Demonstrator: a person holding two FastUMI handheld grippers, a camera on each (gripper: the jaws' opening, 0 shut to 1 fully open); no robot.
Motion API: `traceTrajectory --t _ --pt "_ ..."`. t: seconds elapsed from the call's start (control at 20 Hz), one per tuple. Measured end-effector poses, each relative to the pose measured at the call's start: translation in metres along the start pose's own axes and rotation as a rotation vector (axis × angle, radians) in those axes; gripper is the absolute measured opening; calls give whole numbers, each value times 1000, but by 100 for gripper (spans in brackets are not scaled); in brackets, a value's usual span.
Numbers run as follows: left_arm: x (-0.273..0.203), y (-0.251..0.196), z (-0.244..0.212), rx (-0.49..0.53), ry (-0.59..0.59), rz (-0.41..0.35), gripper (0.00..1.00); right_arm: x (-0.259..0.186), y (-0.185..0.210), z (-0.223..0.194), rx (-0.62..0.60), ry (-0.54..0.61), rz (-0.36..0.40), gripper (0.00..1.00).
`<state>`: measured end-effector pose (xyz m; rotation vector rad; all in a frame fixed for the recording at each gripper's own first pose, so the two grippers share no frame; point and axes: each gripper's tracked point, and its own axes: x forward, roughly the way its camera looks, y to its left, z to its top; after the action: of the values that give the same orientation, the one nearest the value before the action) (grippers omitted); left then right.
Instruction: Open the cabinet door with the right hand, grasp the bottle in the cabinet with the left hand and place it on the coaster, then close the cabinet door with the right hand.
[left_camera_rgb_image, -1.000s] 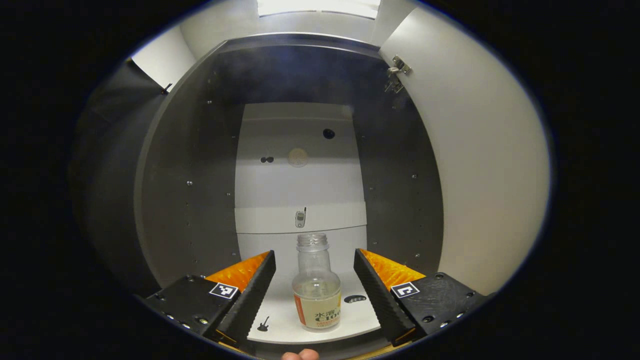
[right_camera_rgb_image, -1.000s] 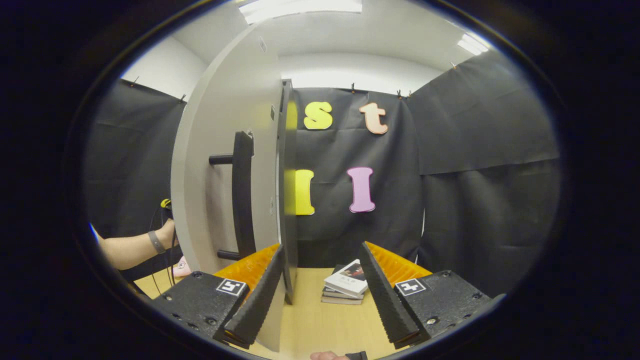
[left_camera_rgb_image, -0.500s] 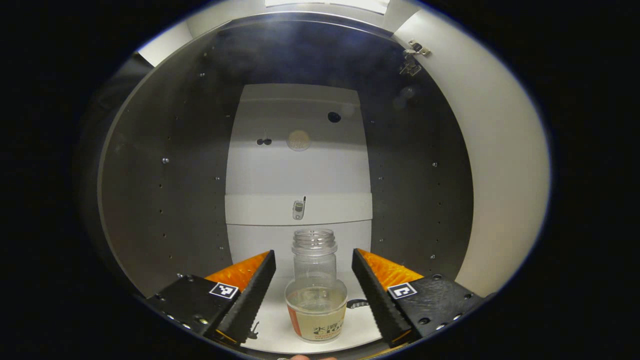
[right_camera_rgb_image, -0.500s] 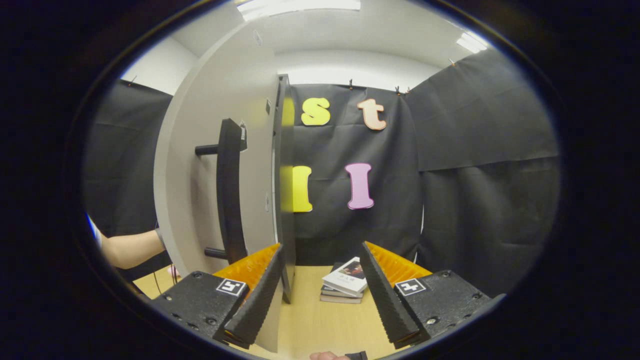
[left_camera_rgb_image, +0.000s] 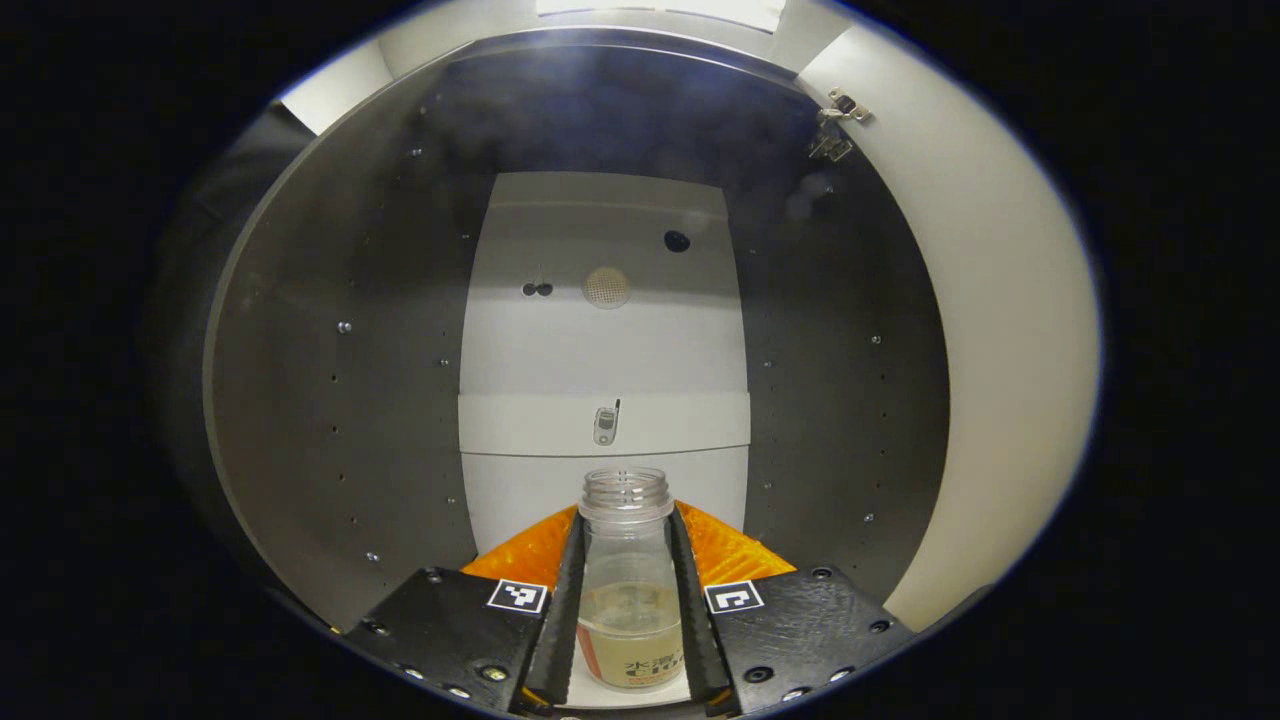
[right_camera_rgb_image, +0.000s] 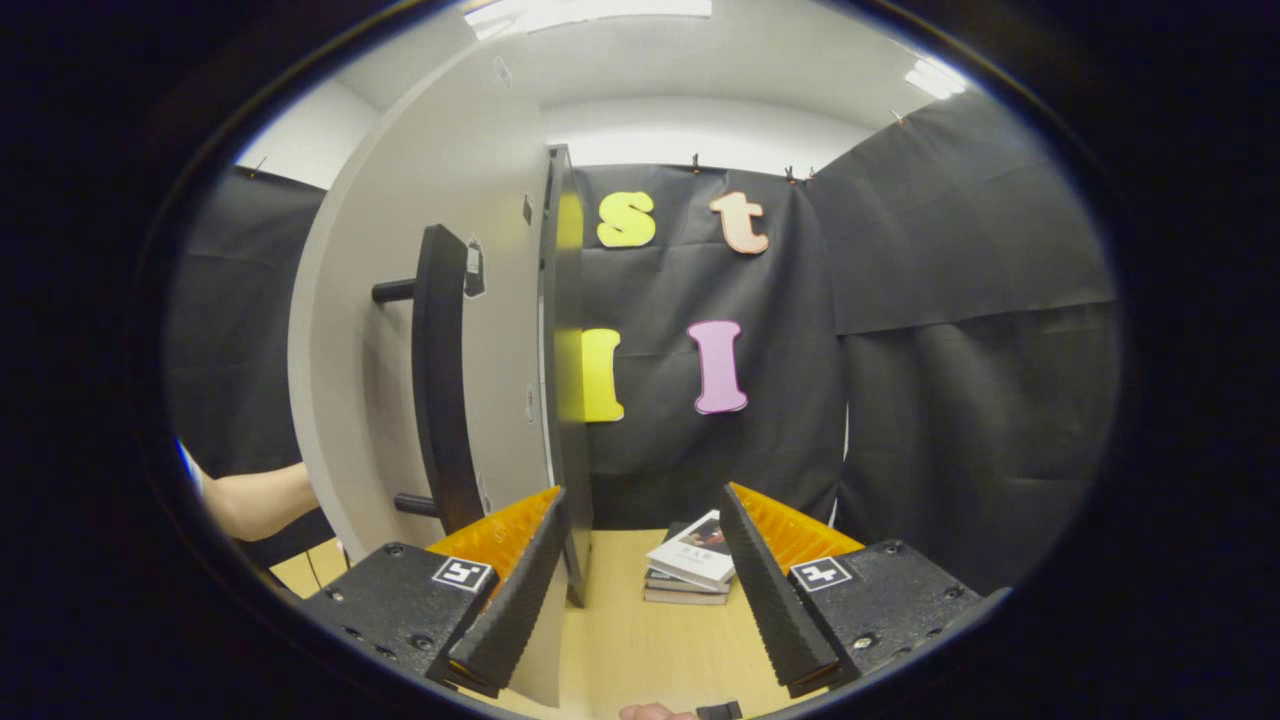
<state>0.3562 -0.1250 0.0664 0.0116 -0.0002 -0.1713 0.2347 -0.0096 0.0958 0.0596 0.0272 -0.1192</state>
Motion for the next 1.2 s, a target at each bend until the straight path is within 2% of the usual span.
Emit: traceTrajectory --t 0.05,0.1,0.15,0.2,0.25,0.4,0.65,0.8,1.05,1.2 --pt "-6 2 2 1 -3 -1 31 0 0 -1 -1 0 -1 94" --pt "-13 4 4 0 -8 -1 43 0 0 0 -4 -3 -3 94" --pt "-21 7 7 2 -14 1 43 0 0 0 -6 -4 -4 93" --pt "-30 9 10 3 -20 0 31 0 0 1 -9 -5 -5 93" --pt "-41 13 10 2 -24 0 43 0 0 0 -13 -6 -6 94" --pt "-77 30 5 15 -26 17 43 0 0 2 -20 -13 -9 93" --pt "-155 79 -11 48 -46 121 43 -1 0 8 -18 -33 -11 93" --pt "-199 113 -45 79 -20 219 42 -3 0 17 -19 -53 -15 93" --pt "-265 156 -138 147 56 380 42 -8 0 27 -23 -68 -42 93" --pt "-296 172 -190 149 91 456 43 -9 -1 30 -11 -72 -63 93"
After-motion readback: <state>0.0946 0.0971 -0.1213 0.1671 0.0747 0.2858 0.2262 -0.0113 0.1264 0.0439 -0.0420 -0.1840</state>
